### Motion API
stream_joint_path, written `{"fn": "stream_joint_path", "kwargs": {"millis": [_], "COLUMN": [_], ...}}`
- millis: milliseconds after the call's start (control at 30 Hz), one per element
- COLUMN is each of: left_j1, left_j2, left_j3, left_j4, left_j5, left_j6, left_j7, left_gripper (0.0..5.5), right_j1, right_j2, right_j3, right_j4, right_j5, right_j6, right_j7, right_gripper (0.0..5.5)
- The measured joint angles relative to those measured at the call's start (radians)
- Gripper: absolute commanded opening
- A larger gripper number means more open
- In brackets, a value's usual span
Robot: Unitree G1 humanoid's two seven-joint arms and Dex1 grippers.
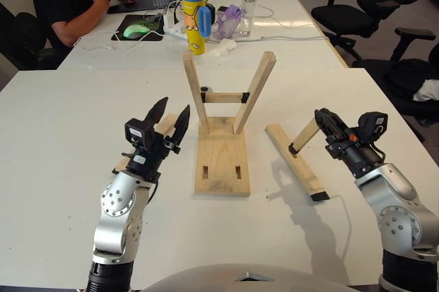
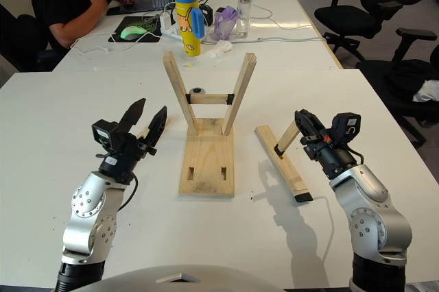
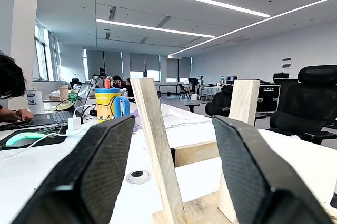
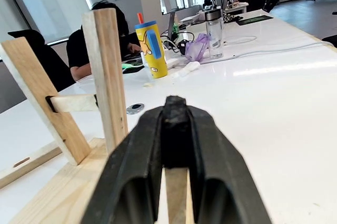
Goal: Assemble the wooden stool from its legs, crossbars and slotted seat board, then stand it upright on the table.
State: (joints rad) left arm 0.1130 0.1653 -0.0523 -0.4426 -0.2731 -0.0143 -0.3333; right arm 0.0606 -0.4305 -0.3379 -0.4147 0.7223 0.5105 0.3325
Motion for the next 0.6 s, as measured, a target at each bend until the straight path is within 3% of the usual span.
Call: {"fn": "stream_joint_path", "kwargs": {"millis": [600], "left_j1": [-0.015], "left_j2": [0.001], "left_j3": [-0.016], "left_j4": [0.024], "left_j5": [0.001], "left_j6": [0.0], "left_j7": [-0.022], "left_gripper": [2.74], "right_j1": [0.01], "right_j2": [0.051], "right_j3": [0.021], "right_j4": [0.106], "right_j5": [-0.076], "right_j6": [-0.091], "right_j7": [0.046], "right_gripper": [0.46]}}
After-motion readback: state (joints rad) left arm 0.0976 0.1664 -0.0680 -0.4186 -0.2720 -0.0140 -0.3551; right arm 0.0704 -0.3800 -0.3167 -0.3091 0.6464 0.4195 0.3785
